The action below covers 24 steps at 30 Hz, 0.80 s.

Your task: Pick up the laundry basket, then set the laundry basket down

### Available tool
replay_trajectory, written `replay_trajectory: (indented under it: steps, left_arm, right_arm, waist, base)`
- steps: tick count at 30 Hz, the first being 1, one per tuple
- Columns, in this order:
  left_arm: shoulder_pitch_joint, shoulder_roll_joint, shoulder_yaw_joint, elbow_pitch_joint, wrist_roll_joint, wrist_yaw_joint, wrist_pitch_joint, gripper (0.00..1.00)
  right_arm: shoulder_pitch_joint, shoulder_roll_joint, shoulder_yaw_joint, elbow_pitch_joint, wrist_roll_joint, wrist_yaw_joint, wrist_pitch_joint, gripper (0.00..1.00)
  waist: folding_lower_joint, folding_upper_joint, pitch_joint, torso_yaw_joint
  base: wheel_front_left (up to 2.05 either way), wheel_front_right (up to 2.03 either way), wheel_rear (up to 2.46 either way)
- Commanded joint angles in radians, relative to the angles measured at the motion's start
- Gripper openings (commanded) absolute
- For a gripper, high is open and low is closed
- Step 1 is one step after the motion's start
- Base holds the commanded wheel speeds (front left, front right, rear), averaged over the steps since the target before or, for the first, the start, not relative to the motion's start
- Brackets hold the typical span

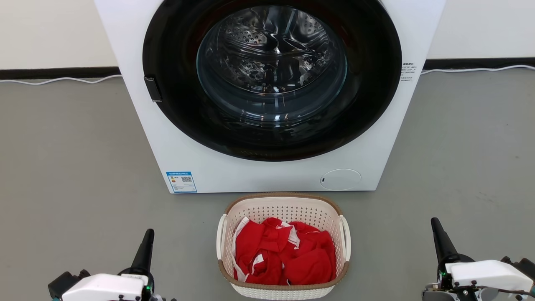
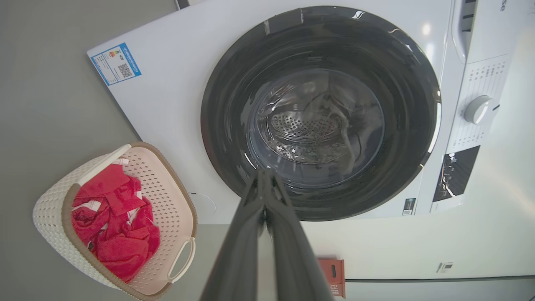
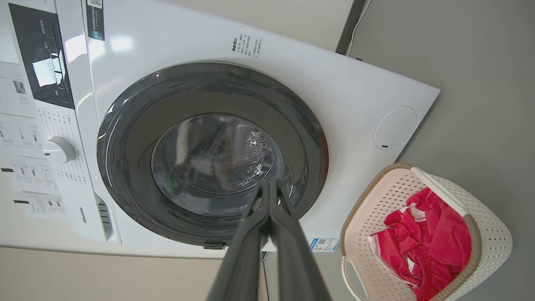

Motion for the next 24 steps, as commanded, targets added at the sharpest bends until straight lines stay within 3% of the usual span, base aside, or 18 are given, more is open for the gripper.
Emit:
replay_trajectory:
  steps: [1, 24]
  left_arm:
    - [-0.058, 0.012, 0.031, -0.030, -0.030, -0.019, 0.011, 0.00]
    - [-0.089, 0.015, 0.064, -0.040, -0.257, -0.058, 0.076, 0.00]
  right_arm:
    - [-0.045, -0.006, 0.012, -0.034, 0.036, 0.006, 0.013, 0.00]
    - [-0.062, 0.006, -0.021, -0.063, 0.289, 0.007, 0.078, 0.00]
  waist:
    - [-0.0001, -0.0001, 0.000, 0.000]
    - [-0.0001, -0.0001, 0.004, 0.006]
  base:
    - [0.00, 0.00, 0.00]
    - [0.00, 0.00, 0.00]
